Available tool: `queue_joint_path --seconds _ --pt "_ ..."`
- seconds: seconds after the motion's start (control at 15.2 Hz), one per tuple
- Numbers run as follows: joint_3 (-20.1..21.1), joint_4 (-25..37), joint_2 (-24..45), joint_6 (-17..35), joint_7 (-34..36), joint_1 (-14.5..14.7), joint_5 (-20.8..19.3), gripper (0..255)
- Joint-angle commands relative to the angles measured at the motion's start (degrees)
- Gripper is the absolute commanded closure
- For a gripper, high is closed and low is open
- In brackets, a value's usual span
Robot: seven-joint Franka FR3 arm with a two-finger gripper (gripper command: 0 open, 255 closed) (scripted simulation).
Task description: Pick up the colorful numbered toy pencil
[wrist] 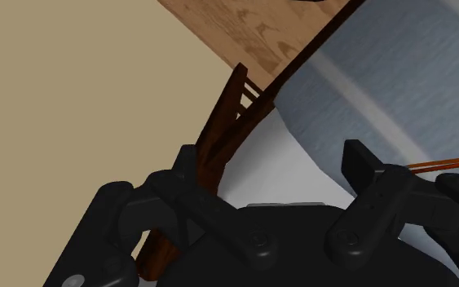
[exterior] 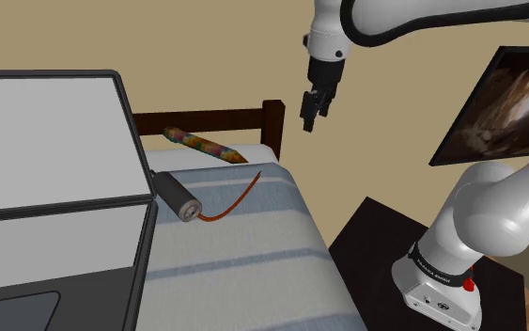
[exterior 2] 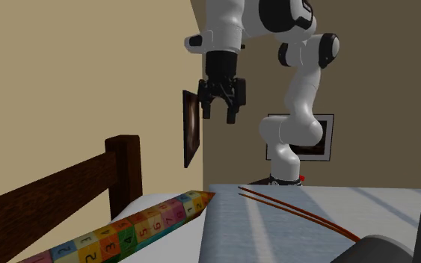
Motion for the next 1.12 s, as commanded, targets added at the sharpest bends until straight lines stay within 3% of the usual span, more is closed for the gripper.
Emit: queue_joint_path --seconds 0.0,0.53,1.06 --pt "0.93 2.55 4.23 1.77 0.68 0.29 0.22 0" --pt "4.17 15.74 21.36 5.87 3.21 1.35 -0.75 0" --pt "6.49 33.88 39.28 5.55 5.86 3.74 -3.88 0"
